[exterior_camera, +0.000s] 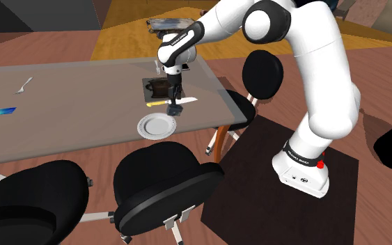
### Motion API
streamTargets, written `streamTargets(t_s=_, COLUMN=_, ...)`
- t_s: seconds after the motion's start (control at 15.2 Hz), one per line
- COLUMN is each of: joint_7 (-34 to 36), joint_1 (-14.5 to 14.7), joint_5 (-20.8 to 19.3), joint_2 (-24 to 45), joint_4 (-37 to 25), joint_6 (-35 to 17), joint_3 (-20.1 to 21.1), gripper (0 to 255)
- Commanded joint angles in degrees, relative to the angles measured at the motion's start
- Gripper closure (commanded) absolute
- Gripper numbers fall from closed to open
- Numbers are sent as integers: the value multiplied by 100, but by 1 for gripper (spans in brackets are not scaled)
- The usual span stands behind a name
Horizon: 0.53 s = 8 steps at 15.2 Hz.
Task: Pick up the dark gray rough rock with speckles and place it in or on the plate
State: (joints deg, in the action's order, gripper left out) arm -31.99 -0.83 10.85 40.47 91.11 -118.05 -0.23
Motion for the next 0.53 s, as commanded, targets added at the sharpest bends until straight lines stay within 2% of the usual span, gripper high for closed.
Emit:
streamTargets(t_s=0.0, joint_7=1, joint_1=2, joint_5=1, joint_2=10, joint_4=-3, joint_6=-9, joint_3=1, gripper=0)
streamTargets(t_s=0.33, joint_7=1, joint_1=2, joint_5=1, joint_2=9, joint_4=-3, joint_6=-8, joint_3=1, gripper=0)
streamTargets(t_s=0.4, joint_7=1, joint_1=2, joint_5=1, joint_2=9, joint_4=-3, joint_6=-8, joint_3=1, gripper=255)
streamTargets(t_s=0.46, joint_7=1, joint_1=2, joint_5=1, joint_2=9, joint_4=-3, joint_6=-8, joint_3=1, gripper=255)
